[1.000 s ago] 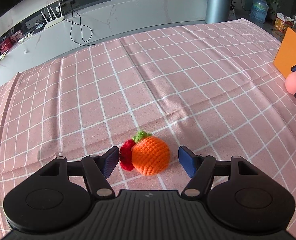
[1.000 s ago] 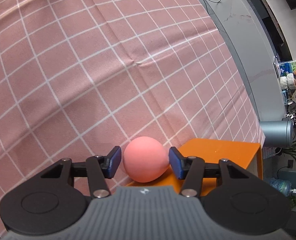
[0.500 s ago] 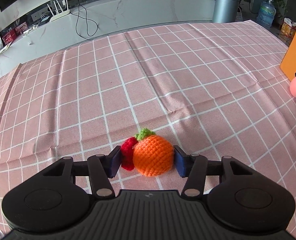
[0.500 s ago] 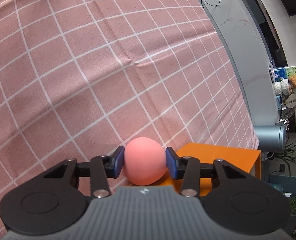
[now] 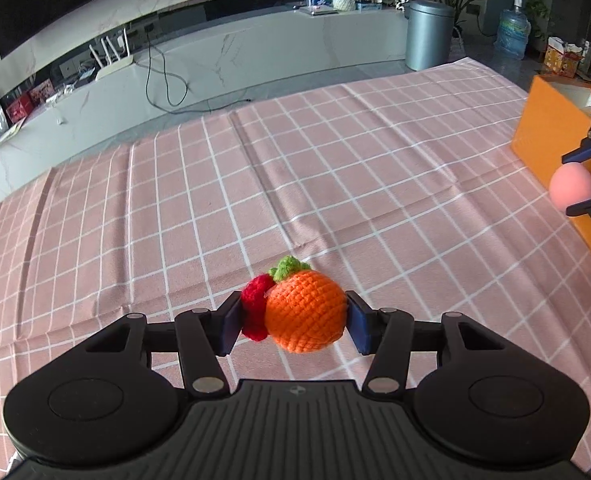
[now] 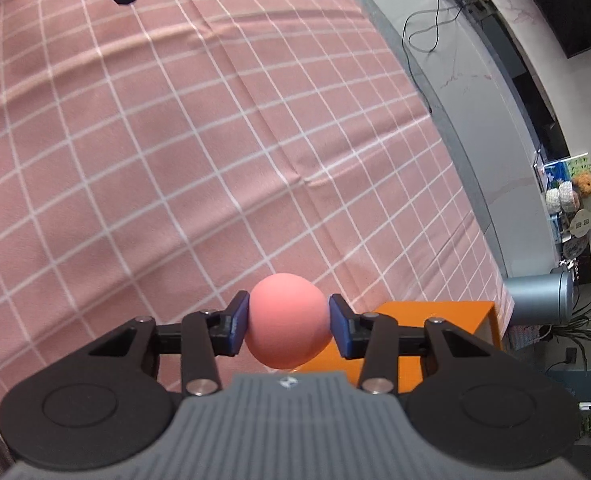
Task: Organize soft objects
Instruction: 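Lift the crocheted fruit and pink ball and carry both over the orange box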
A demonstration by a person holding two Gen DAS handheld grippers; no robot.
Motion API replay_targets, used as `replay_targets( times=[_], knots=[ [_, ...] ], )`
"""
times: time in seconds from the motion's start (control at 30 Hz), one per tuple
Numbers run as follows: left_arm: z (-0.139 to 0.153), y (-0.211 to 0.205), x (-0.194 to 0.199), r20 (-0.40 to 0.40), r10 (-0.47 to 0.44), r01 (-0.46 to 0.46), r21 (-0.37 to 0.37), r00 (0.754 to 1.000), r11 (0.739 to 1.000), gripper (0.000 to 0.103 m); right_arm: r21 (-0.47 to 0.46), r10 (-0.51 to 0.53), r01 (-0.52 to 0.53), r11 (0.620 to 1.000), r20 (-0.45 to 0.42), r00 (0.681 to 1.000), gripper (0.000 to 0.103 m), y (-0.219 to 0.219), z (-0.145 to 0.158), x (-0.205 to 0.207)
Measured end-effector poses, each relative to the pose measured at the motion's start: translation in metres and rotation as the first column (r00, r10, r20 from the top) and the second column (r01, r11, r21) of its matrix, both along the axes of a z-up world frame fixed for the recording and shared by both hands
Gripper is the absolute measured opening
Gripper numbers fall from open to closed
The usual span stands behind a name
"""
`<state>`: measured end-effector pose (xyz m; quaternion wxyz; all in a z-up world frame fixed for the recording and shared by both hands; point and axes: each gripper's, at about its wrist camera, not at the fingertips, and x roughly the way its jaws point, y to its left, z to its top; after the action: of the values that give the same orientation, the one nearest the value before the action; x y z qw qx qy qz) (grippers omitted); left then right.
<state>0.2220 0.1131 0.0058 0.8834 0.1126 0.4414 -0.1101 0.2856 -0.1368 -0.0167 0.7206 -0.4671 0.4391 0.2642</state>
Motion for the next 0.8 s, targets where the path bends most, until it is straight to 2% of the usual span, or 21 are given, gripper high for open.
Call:
replay_targets(
  times=[0.2,0.47,0.6,0.8],
  knots=[
    [0.032,-0.023,-0.027,0.056,-0.058,0.057,0.010,0.997,0.998,0.061,0.063,0.010,-0.014,0.998,0.053,0.999,0.042,-0.008,0.036,-0.034],
    [0.075,-0.073,-0.059,0.138,-0.172,0.181,-0.055,0.975,0.982,0.061,0.158,-0.026,0.006,0.987,0.124,0.992,0.042,-0.043,0.088,-0.083],
    [0.093,-0.113,-0.071,0.186,-0.264,0.284,-0.086,0.946,0.955,0.061,0.215,-0.088,0.053,0.975,0.158,0.984,0.042,-0.073,0.112,-0.101],
    [0.101,-0.188,-0.076,0.215,-0.421,0.444,-0.071,0.881,0.893,0.061,0.261,-0.208,0.153,0.953,0.197,0.958,0.042,-0.132,0.128,-0.116]
  ],
)
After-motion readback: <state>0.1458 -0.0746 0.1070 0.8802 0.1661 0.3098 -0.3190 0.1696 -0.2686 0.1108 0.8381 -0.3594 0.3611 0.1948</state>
